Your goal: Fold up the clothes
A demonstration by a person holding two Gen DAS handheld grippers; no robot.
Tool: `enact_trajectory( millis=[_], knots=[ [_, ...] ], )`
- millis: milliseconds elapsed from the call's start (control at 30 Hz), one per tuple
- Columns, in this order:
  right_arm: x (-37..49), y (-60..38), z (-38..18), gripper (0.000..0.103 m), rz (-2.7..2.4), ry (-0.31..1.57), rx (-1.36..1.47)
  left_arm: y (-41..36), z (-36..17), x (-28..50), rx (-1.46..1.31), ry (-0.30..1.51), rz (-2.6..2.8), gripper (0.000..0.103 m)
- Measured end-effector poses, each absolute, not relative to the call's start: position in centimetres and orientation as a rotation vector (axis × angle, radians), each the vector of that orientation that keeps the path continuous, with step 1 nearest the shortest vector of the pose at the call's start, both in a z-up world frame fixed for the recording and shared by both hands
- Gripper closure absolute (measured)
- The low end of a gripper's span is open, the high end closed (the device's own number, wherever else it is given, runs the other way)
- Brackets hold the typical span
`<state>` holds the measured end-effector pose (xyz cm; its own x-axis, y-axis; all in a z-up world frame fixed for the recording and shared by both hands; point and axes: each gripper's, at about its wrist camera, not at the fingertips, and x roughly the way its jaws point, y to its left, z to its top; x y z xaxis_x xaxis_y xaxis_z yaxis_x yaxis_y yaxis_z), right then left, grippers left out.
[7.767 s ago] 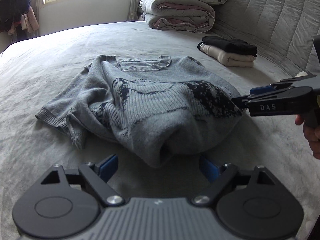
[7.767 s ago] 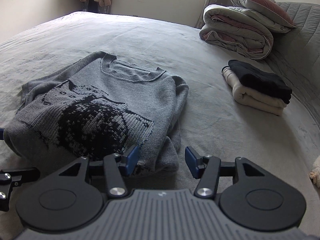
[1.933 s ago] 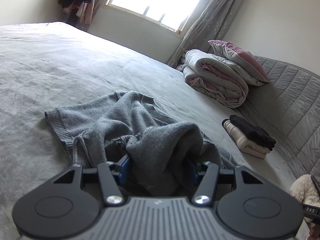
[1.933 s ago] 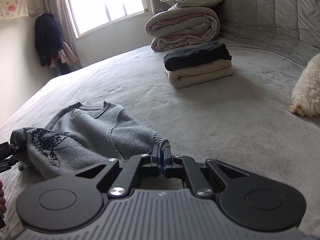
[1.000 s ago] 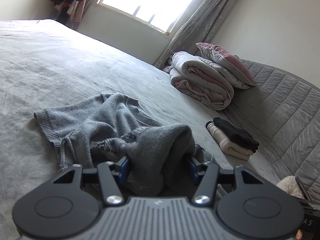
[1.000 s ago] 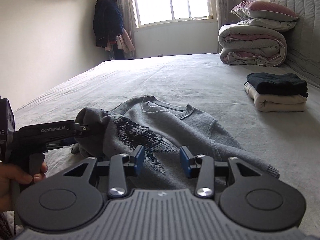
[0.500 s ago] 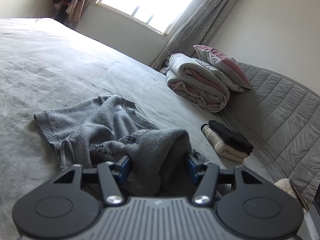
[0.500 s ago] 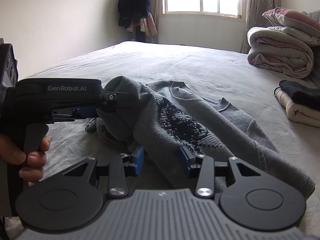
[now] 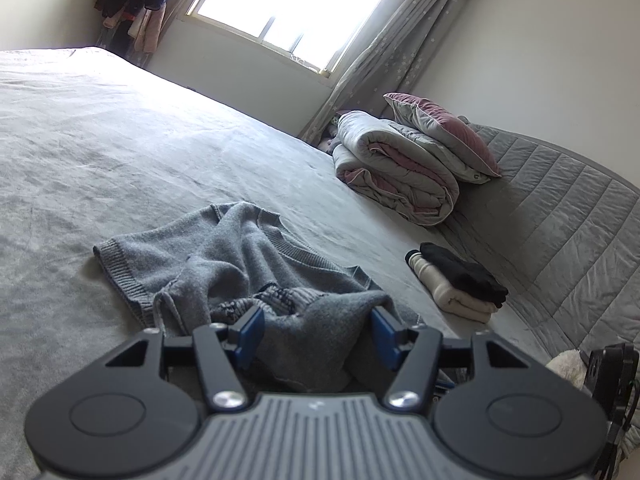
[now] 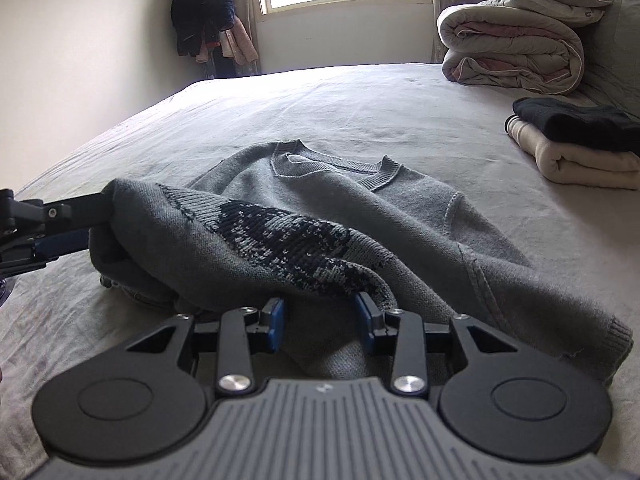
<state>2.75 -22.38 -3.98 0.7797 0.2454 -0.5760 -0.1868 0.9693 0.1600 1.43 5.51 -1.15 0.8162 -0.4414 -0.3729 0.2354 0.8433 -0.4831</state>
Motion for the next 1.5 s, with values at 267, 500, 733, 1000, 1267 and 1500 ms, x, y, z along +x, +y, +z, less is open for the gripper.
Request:
enact_trajectory(
  millis=[267, 500, 733, 1000, 1267, 1500],
  knots=[
    [2.8, -23.7, -2.8, 0.065, 0.219, 0.633, 0.165, 7.9, -1.7, 0.8, -0.406, 0.59, -0.309, 0.017],
    [1.8, -22.9, -1.5, 0.065, 0.278, 0.602, 0.161, 9.4, -1.9, 2.5, -0.381, 0.745, -0.293, 0.024],
    [-0.5, -20.1, -0.2, 0.065, 0.42, 0.549, 0.094, 9.5, -4.4, 4.1, -0.458, 0.772, -0.271, 0.048],
    [-1.1, -17.3, -1.5, 0.065, 0.435, 0.523, -0.112, 8.6, -5.3, 5.1, -0.547, 0.759, -0.303, 0.06],
    [-0.5, -17.9, -2.2, 0.065, 0.456, 0.548, -0.056, 7.8, -5.5, 5.4, -0.584, 0.754, -0.355, 0.093],
    [-0.8, -17.2, -2.5, 0.065, 0.482, 0.564, -0.036, 7.6, -4.8, 4.8, -0.572, 0.717, -0.379, 0.096]
  ],
)
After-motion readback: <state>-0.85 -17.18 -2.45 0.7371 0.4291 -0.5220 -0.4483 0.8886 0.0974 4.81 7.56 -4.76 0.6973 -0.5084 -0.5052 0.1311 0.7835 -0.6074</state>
